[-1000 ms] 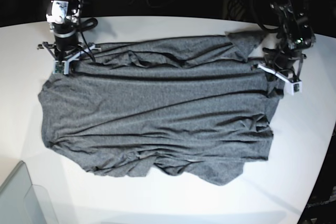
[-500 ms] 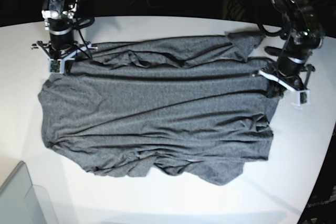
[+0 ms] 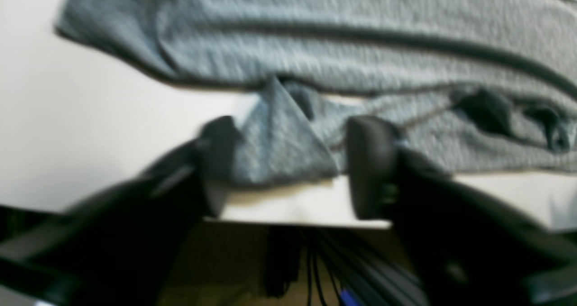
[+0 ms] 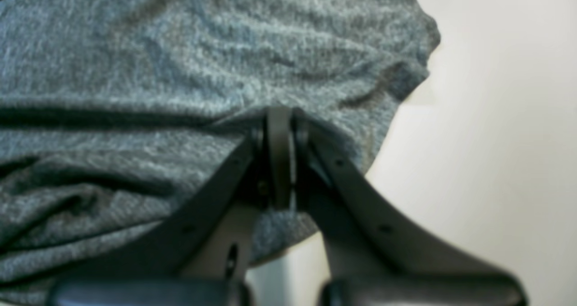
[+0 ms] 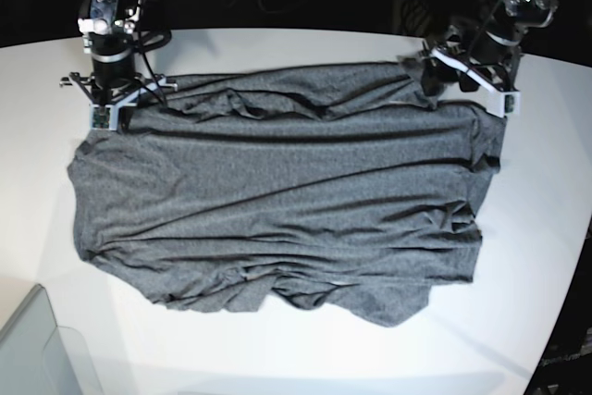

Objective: Layout the t-shirt on the table in an organized manner, then fold the t-shirt properly
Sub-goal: 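Grasp the collar-side corner with the left gripper, right gripper holding its corner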

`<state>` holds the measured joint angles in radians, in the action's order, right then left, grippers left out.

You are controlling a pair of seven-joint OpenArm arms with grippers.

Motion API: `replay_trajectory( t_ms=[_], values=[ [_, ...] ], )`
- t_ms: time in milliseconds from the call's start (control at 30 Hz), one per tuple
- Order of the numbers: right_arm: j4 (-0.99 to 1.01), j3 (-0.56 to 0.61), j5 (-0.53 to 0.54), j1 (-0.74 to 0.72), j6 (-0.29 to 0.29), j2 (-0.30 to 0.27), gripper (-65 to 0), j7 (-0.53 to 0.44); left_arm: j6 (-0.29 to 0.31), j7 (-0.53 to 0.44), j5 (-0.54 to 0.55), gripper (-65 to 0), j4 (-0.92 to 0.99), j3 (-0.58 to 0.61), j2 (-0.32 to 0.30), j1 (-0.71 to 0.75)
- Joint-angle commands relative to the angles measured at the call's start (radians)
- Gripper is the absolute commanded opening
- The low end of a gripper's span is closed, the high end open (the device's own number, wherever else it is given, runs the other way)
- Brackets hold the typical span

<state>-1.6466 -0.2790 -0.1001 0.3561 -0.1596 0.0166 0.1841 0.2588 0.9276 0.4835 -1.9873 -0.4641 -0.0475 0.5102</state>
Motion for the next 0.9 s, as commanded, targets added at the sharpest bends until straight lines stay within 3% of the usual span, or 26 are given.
replay_trajectory(
  t_ms=[0,200,433,567,867],
  values=[
    [-0.016,-0.001,0.003,-0.006,0.004,-0.004,-65.0,-0.024,0.003,-0.017,0.011,-22.0,-0.022,0.009,0.007,0.017],
    [-0.011,0.001,0.003,-0.006,0.004,-0.004,-65.0,-0.024,-0.006,-0.176,-0.03,-21.5,-0.014,0.055,0.065,0.067],
    [0.039,0.001,0.003,-0.019,0.004,-0.004,-65.0,-0.027,-0.006,-0.2,-0.289,-21.5,-0.013,0.14,0.2,0.061],
    [0.039,-0.003,0.003,-0.019,0.004,-0.004,-65.0,-0.027,-0.006,-0.2,-0.372,-21.6,-0.013,0.143,0.205,0.049],
    [0.039,-0.001,0.003,-0.022,0.004,-0.004,-65.0,-0.027,-0.008,-0.201,-0.386,-21.6,0.003,0.136,0.205,0.043]
  ],
)
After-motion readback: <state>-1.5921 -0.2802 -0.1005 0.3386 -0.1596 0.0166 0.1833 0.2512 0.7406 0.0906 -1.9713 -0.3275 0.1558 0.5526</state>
